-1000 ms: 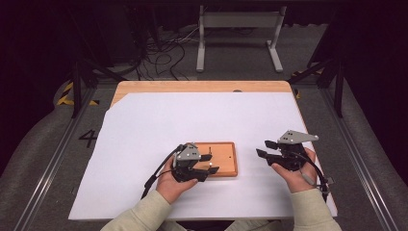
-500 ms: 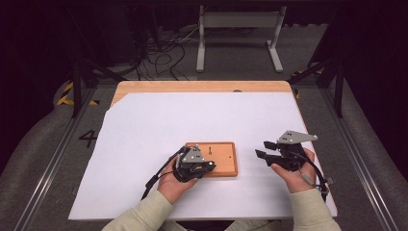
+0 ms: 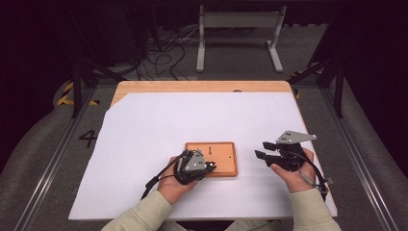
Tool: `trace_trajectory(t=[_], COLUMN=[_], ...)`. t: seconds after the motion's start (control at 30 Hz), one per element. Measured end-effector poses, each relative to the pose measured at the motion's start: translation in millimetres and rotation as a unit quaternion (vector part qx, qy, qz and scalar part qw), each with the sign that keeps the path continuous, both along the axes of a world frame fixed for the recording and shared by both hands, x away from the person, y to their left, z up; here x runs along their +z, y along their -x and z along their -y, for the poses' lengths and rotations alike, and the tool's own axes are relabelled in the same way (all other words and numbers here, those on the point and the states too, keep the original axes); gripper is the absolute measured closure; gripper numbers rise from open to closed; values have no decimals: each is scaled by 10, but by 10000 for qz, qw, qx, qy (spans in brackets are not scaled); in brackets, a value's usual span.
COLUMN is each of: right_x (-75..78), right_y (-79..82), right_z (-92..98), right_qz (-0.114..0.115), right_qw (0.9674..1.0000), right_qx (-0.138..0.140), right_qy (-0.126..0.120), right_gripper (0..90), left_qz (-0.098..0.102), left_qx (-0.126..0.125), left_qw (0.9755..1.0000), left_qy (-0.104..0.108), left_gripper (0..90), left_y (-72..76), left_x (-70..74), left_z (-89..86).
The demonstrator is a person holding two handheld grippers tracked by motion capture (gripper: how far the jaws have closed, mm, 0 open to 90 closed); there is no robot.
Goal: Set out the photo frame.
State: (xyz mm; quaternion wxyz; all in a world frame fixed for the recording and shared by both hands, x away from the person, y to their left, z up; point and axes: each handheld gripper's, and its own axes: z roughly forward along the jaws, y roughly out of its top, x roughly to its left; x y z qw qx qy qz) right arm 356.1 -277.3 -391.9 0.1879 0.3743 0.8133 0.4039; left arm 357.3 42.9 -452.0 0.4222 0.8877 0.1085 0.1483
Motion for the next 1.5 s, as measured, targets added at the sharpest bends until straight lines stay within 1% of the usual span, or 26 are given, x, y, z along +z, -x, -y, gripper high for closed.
trace_trajectory(t=[0.03, 0.07, 0.1, 0.2, 0.27, 0.3, 0.33, 0.37, 0.43, 0.5, 0.63, 0.77, 0.83, 0.87, 0.9, 0.93, 1.0, 1.07, 1.1, 1.17, 1.2, 1.23, 1.3, 1.37, 1.4, 1.5], right_x=[5, 5, 6, 10, 18, 24, 32, 34, 35, 39, 40, 44, 43, 34, 14, -8, -42, -70, -80, -118, -147, -167, -221, -240, -267, -286], right_y=[1, 1, -1, -1, 3, 6, 7, 6, 3, -7, -35, -90, -141, -177, -227, -273, -341, -408, -431, -503, -546, -570, -636, -660, -707, -740], right_z=[-8, -8, -11, -23, -32, -39, -52, -64, -87, -115, -159, -250, -297, -321, -356, -396, -461, -512, -529, -571, -592, -608, -652, -670, -708, -746], right_qz=[6, 6, 8, 21, 31, 41, 32, 59, 56, 43, -28, -148, -385, -512, -673, -791, -914, -1013, -1036, -1184, -1285, -1356, -1536, -1592, -1701, -1771], right_qw=[10000, 10000, 10000, 9999, 9999, 9998, 9997, 9995, 9991, 9988, 9989, 9982, 9977, 9971, 9960, 9950, 9934, 9923, 9921, 9904, 9891, 9882, 9854, 9844, 9822, 9811], right_qx=[14, 14, 32, 75, 136, 173, 241, 308, 416, 482, 460, 577, 556, 569, 580, 607, 647, 652, 649, 683, 688, 689, 723, 737, 791, 782], right_qy=[33, 33, 35, 67, 62, 63, 66, 75, 74, 64, 60, 24, 7, -13, -7, 99, 241, 287, 278, 213, 204, 182, 144, 100, 19, 64], right_gripper=[528, 528, 522, 516, 518, 520, 520, 524, 551, 550, 524, 538, 531, 506, 476, 458, 423, 386, 378, 350, 336, 323, 301, 296, 279, 271], left_qz=[274, 424, 644, 1045, 1213, 1401, 1508, 1548, 1576, 1579, 1643, 1691, 1713, 1738, 1727, 1746, 1735, 1732, 1743, 1767, 1742, 1781, 1776, 1782, 1778, 1779], left_qx=[-53, -94, -167, -371, -432, -461, -472, -482, -473, -462, -445, -446, -416, -401, -402, -408, -411, -413, -415, -413, -398, -416, -433, -434, -433, -406], left_qw=[9995, 9987, 9972, 9928, 9903, 9872, 9853, 9846, 9844, 9847, 9835, 9826, 9820, 9814, 9817, 9811, 9814, 9815, 9813, 9808, 9812, 9806, 9804, 9802, 9803, 9805], left_qy=[-153, -276, -329, -454, -527, -613, -652, -656, -622, -581, -609, -623, -680, -708, -696, -723, -714, -709, -705, -716, -734, -713, -736, -744, -740, -733], left_gripper=[816, 816, 813, 813, 812, 809, 802, 799, 797, 797, 795, 795, 793, 791, 792, 794, 794, 794, 794, 795, 796, 796, 797, 797, 797, 797], left_y=[35, 70, 84, 132, 163, 191, 209, 215, 215, 217, 237, 247, 260, 270, 279, 280, 278, 275, 277, 283, 291, 289, 293, 293, 291, 289], left_x=[2, 3, 3, -8, -16, -23, -31, -35, -46, -56, -62, -67, -64, -61, -64, -60, -61, -61, -63, -64, -65, -66, -66, -65, -65, -64], left_z=[16, 24, 29, 23, 19, 24, 28, 29, 22, 19, 22, 22, 32, 36, 39, 37, 36, 35, 35, 34, 31, 35, 34, 34, 33, 32])
